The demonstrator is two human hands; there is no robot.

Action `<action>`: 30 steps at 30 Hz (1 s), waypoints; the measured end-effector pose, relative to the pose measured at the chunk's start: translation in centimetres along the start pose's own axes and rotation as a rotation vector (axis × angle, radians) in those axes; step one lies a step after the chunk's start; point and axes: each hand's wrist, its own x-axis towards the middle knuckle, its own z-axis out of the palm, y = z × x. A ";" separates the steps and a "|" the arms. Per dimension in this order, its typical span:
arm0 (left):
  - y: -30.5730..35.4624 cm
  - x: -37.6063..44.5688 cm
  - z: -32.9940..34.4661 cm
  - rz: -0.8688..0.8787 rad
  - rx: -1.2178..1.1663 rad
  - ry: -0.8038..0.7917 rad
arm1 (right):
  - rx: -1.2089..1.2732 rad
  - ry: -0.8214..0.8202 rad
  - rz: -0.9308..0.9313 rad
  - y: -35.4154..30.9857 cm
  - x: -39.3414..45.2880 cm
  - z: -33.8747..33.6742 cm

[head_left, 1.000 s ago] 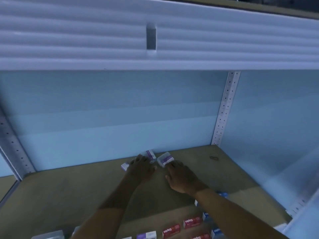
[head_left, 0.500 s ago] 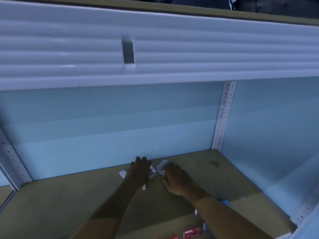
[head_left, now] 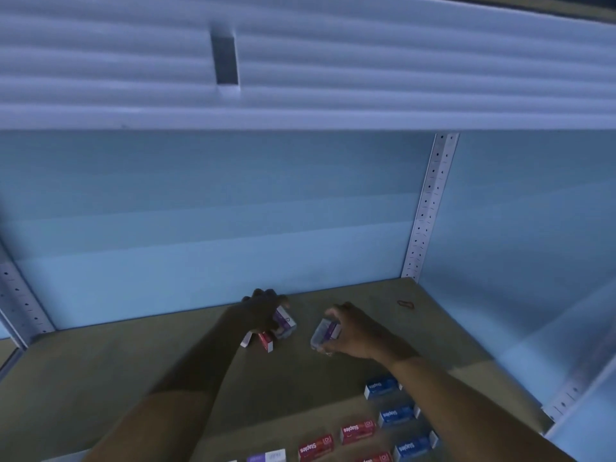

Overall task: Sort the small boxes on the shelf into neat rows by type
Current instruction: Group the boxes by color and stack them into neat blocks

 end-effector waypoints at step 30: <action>-1.7 -12.2 3.8 0.063 -0.494 0.197 | -0.095 -0.222 -0.217 -2.4 -3.8 0.3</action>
